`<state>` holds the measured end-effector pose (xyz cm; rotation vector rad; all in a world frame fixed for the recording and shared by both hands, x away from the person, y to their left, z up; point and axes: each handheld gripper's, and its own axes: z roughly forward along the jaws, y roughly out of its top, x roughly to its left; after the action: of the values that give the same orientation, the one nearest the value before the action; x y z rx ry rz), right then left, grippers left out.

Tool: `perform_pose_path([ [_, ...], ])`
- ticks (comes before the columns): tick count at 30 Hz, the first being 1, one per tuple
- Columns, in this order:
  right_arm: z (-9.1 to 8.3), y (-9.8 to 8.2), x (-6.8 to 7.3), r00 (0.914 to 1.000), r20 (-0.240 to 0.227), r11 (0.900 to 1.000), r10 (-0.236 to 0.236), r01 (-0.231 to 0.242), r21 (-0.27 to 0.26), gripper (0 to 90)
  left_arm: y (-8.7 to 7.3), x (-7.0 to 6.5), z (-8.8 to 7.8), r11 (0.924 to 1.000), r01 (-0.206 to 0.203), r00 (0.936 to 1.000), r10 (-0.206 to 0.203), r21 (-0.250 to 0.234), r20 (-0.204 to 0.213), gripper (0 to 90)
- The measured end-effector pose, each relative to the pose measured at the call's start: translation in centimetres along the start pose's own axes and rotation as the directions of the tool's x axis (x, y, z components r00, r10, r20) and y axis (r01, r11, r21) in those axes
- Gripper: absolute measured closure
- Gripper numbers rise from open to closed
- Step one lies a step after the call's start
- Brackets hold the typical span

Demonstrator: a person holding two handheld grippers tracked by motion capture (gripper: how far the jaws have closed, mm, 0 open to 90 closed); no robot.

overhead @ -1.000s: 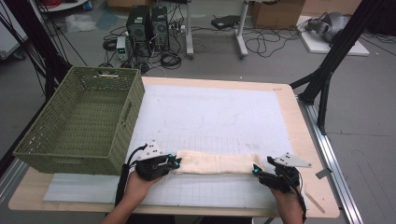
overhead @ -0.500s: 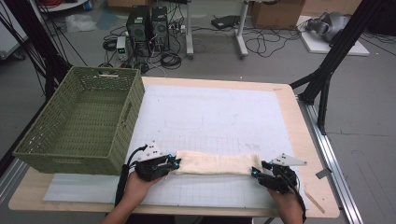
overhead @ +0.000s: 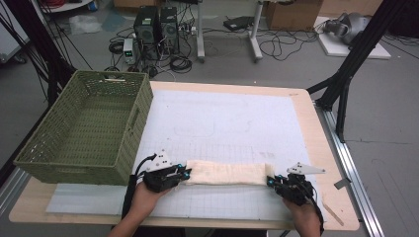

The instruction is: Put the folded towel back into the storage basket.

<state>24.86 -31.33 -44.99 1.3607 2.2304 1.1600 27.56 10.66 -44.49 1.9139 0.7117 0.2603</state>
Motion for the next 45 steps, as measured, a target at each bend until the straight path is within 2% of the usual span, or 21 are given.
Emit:
perform_pose_path([
  [8,-0.3,0.0,0.0,0.9972,0.013,0.997,-0.073,0.074,-0.037,80.9,0.1,0.0,-0.3,0.9999,-0.003,1.0000,0.003,-0.015,0.004,81.6],
  [13,-0.8,0.2,-0.2,0.9967,0.010,0.994,-0.080,0.081,-0.078,80.9,0.3,-0.1,-0.6,0.9994,-0.009,0.9999,0.009,-0.035,0.009,81.7],
  [20,-1.4,0.5,-0.3,0.9923,0.002,0.983,-0.124,0.123,-0.133,81.1,0.6,-0.2,-1.3,0.9971,-0.025,0.9995,0.026,-0.072,0.015,81.8],
  [27,-1.5,0.9,-0.5,0.9900,-0.021,0.976,-0.140,0.134,-0.171,81.2,1.0,-0.4,-2.5,0.9907,-0.049,0.9983,0.053,-0.127,0.025,81.8],
  [30,-1.5,1.2,-0.5,0.9892,-0.026,0.974,-0.144,0.137,-0.182,81.3,1.1,-0.5,-3.0,0.9892,-0.054,0.9981,0.057,-0.136,0.021,81.8],
  [33,-1.6,1.8,-0.6,0.9867,-0.026,0.966,-0.161,0.152,-0.208,81.3,1.1,-0.4,-3.4,0.9875,-0.057,0.9980,0.060,-0.147,0.020,82.1],
  [35,-1.8,2.1,-0.5,0.9872,-0.031,0.963,-0.157,0.146,-0.227,81.2,1.0,-0.5,-3.7,0.9845,-0.065,0.9974,0.069,-0.163,0.020,82.1],
  [41,-1.6,3.3,-0.2,0.9693,-0.035,0.940,-0.243,0.227,-0.256,81.3,1.3,-0.4,-5.1,0.9755,-0.091,0.9956,0.094,-0.200,0.005,82.4],
  [44,-1.5,3.7,-0.1,0.9647,-0.042,0.934,-0.260,0.240,-0.263,81.3,1.5,-0.3,-5.6,0.9726,-0.090,0.9957,0.092,-0.215,0.003,82.5],
  [45,-1.5,4.0,-0.1,0.9586,-0.044,0.927,-0.281,0.259,-0.271,81.4,1.7,-0.3,-5.9,0.9706,-0.088,0.9959,0.090,-0.224,-0.002,82.5],
])
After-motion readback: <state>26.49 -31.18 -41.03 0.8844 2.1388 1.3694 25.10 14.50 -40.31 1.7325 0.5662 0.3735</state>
